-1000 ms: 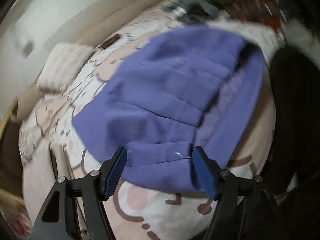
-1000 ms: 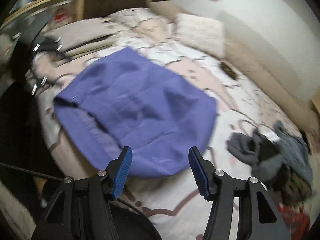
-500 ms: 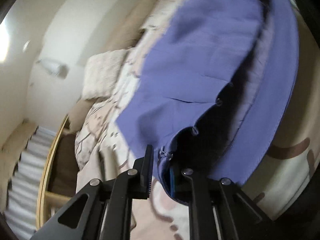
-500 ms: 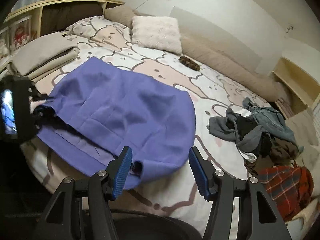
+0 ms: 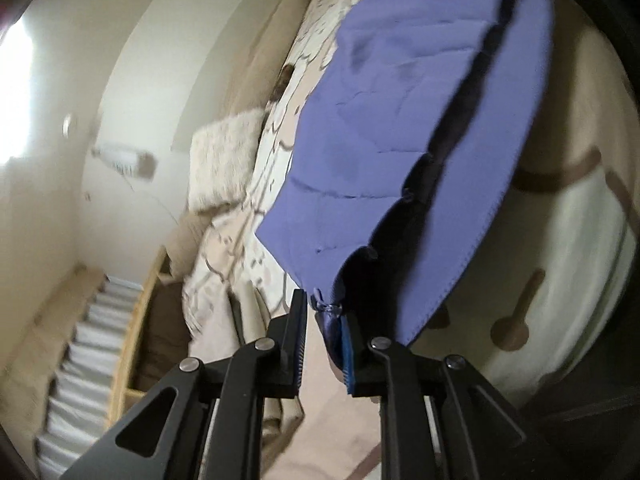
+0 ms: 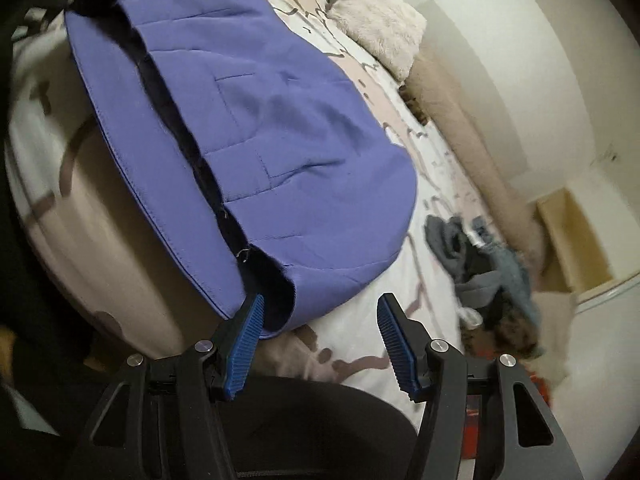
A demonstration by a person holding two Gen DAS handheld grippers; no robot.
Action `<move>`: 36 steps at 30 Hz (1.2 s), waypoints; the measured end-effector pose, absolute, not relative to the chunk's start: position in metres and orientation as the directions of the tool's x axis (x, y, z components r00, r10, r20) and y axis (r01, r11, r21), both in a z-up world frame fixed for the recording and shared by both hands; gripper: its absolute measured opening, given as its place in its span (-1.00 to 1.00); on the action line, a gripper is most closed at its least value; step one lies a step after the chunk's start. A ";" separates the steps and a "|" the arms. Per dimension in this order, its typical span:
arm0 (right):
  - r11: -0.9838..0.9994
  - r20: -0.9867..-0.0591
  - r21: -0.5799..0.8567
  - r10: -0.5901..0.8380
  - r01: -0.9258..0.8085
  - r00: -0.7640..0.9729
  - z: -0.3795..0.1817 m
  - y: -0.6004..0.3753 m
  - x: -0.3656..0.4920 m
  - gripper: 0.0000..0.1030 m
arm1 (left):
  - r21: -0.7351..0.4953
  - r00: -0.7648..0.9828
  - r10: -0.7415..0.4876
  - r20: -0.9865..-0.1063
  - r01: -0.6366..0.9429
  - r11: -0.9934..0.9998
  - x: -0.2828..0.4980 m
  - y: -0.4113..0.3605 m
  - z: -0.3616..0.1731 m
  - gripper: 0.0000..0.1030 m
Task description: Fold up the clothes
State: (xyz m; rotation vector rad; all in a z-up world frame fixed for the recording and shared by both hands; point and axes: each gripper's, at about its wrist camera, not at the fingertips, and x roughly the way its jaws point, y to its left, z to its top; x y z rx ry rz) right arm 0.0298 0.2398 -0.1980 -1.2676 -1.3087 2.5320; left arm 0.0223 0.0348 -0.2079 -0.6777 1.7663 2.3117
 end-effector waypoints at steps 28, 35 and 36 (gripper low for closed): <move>-0.427 -0.425 -0.864 0.330 0.268 -0.843 -0.180 0.256 0.012 -0.87 | 0.692 -0.852 -0.191 -0.487 -0.243 -0.680 -0.018 0.028 -0.139 -0.84; -0.425 -0.211 -0.904 0.347 0.048 -0.914 -0.095 0.271 -0.041 -0.88 | 0.574 -0.941 -0.184 -0.284 -0.013 -0.819 -0.029 0.032 -0.018 -0.82; -0.422 -0.180 -0.906 0.345 0.019 -0.921 -0.078 0.273 -0.048 -0.88 | 0.569 -0.953 -0.182 -0.244 0.011 -0.823 -0.025 0.032 0.003 -0.81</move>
